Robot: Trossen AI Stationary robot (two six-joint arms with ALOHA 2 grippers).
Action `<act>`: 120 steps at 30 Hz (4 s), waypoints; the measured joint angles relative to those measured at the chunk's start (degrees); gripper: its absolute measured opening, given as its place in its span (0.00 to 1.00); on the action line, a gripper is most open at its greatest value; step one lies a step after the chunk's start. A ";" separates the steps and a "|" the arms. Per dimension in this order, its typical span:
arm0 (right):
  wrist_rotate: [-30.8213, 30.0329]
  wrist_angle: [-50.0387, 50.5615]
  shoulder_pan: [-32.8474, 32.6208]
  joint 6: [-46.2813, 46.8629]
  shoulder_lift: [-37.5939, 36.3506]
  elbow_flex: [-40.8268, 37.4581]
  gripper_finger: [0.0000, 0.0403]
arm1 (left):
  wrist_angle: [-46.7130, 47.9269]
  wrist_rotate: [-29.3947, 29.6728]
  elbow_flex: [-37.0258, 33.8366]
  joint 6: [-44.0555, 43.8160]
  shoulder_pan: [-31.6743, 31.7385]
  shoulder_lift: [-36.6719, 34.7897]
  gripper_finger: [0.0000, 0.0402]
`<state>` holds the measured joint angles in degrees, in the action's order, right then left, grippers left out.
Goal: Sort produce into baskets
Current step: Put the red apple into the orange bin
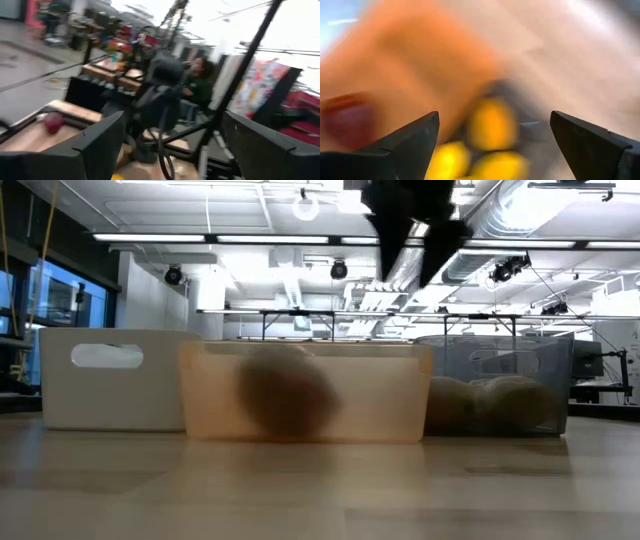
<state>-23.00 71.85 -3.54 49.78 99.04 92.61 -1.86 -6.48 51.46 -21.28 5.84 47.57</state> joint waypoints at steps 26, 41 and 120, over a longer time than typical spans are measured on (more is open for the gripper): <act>-3.22 -29.42 49.35 -2.12 -20.04 -41.89 0.92 | -5.84 20.74 4.36 -5.11 17.23 19.02 0.79; -16.10 -27.93 53.86 17.38 -13.20 -42.02 0.92 | -5.18 -5.63 12.83 -0.51 31.00 30.51 0.79; 14.01 -77.65 0.81 -2.10 -12.43 -40.93 0.73 | 10.54 -12.66 12.81 1.99 7.45 18.14 0.79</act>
<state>-8.99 -5.80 -2.73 47.69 86.61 51.68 8.67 -19.14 64.27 -19.29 13.29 65.71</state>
